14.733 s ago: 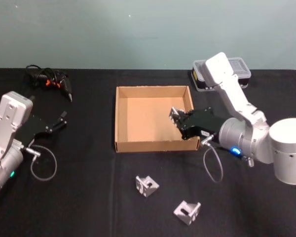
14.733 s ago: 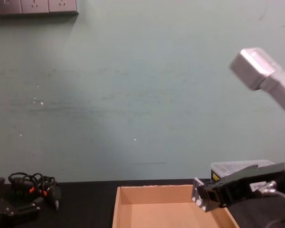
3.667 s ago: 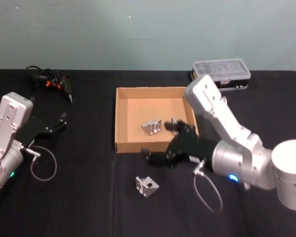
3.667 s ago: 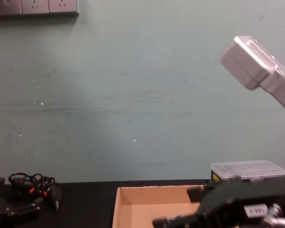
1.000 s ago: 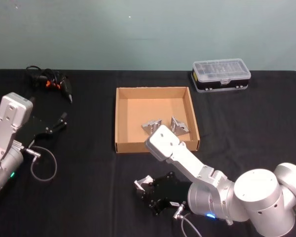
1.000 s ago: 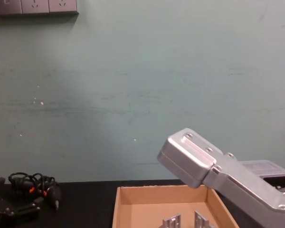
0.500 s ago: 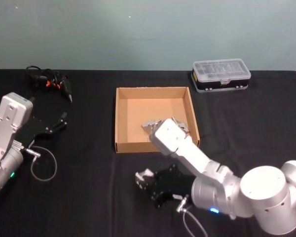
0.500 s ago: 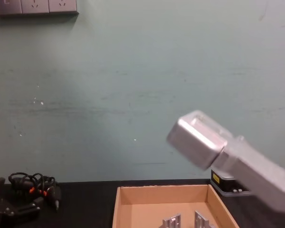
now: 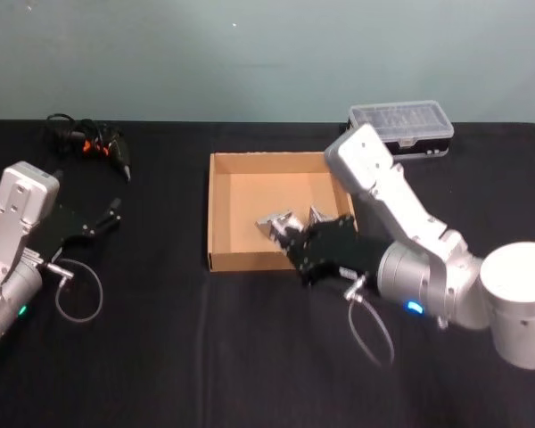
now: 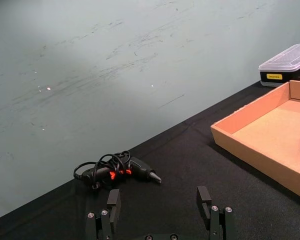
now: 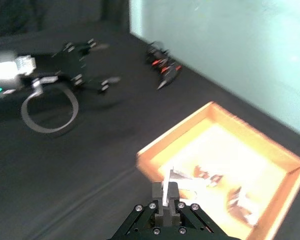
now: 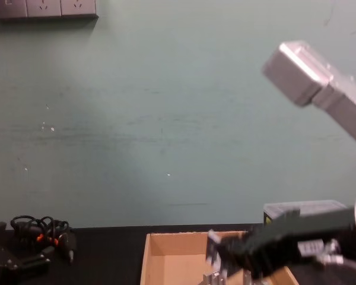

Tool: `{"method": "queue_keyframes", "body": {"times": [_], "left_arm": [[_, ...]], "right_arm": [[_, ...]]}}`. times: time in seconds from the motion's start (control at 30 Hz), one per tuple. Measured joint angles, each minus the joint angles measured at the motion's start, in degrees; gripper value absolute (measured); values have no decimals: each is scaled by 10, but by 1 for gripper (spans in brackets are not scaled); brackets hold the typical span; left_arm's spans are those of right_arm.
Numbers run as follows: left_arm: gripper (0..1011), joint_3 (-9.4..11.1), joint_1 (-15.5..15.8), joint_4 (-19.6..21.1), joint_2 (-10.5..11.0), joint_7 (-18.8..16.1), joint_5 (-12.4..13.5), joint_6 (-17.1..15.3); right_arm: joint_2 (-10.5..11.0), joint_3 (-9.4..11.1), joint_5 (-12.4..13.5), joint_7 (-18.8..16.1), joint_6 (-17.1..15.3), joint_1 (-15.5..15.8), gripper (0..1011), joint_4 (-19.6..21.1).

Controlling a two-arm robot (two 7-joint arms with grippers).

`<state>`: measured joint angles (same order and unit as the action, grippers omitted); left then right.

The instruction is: Use one hand to pick up the angle iron from the table and place it into the box.

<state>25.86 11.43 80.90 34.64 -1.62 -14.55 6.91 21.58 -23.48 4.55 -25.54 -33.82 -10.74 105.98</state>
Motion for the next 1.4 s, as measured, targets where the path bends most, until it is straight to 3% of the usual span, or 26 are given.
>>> {"method": "queue_keyframes", "body": {"times": [0.13,0.37,0.6,0.97,1.4], "left_arm": [[1000,0,0,0,0,0,0,0],[1000,0,0,0,0,0,0,0],[1000,0,0,0,0,0,0,0],[1000,0,0,0,0,0,0,0],[1000,0,0,0,0,0,0,0]], "right_arm": [[-9,7,0,14,12,-22,77,-19],[-39,10,-6,36,24,-74,75,-87],[-80,-2,-22,50,35,-138,75,-187],[-136,-21,-49,61,65,-207,75,-334],[-163,-20,-69,69,80,-233,75,-413]]}}
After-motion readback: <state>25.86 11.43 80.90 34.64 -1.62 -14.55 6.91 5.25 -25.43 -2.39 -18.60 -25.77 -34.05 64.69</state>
